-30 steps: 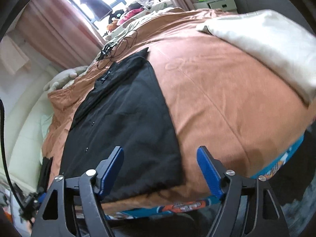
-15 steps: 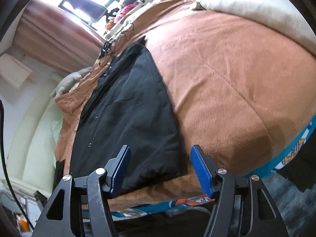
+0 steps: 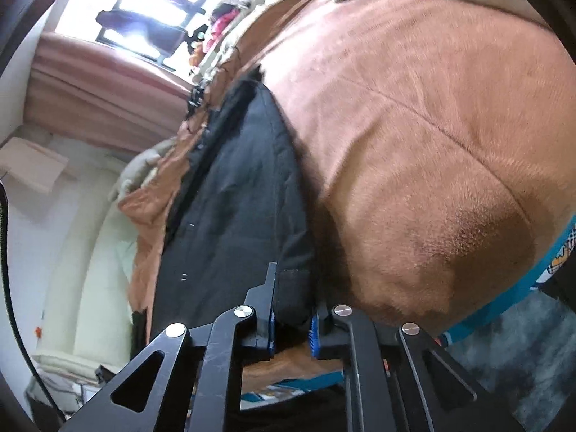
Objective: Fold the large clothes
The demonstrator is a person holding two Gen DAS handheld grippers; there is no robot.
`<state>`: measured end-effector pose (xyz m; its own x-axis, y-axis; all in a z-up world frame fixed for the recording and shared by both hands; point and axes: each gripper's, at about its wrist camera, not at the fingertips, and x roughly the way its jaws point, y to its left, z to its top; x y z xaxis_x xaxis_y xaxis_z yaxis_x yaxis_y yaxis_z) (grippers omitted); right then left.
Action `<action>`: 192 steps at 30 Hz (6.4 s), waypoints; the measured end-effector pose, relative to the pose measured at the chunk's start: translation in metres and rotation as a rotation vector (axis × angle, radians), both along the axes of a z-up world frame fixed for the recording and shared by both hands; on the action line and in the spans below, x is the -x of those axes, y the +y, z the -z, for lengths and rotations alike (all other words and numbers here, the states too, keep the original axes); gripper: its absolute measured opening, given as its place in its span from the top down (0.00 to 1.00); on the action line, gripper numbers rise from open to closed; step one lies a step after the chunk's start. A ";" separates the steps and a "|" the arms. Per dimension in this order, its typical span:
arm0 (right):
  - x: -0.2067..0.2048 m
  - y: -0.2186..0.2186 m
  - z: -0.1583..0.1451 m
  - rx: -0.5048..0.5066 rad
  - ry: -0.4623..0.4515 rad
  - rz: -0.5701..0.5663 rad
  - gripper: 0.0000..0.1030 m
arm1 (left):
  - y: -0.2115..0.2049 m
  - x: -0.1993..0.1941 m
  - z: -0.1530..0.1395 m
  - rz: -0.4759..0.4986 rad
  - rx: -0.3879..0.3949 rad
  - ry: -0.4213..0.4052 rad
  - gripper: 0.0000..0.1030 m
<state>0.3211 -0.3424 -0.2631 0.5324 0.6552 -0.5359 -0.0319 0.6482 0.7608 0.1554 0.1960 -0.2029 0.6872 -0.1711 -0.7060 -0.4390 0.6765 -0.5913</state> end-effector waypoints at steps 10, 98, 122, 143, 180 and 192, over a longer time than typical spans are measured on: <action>0.036 -0.004 -0.067 -0.019 -0.134 -0.009 0.89 | -0.004 0.032 -0.055 -0.020 -0.016 -0.095 0.90; -0.236 0.090 -0.145 0.011 -0.186 -0.040 0.84 | 0.085 -0.225 -0.140 -0.072 -0.052 -0.111 0.88; -0.195 0.051 -0.071 0.316 -0.015 -0.060 0.33 | 0.091 -0.159 -0.055 -0.075 -0.118 0.129 0.36; -0.105 0.029 -0.035 0.327 -0.003 -0.096 0.96 | 0.059 -0.081 -0.022 -0.013 -0.055 0.174 0.53; -0.047 0.207 -0.095 0.457 -0.087 -0.362 0.69 | 0.064 -0.061 -0.005 -0.047 0.215 0.031 0.80; -0.077 0.285 -0.043 0.568 -0.019 -0.469 0.69 | 0.070 -0.051 -0.002 -0.073 0.273 0.005 0.82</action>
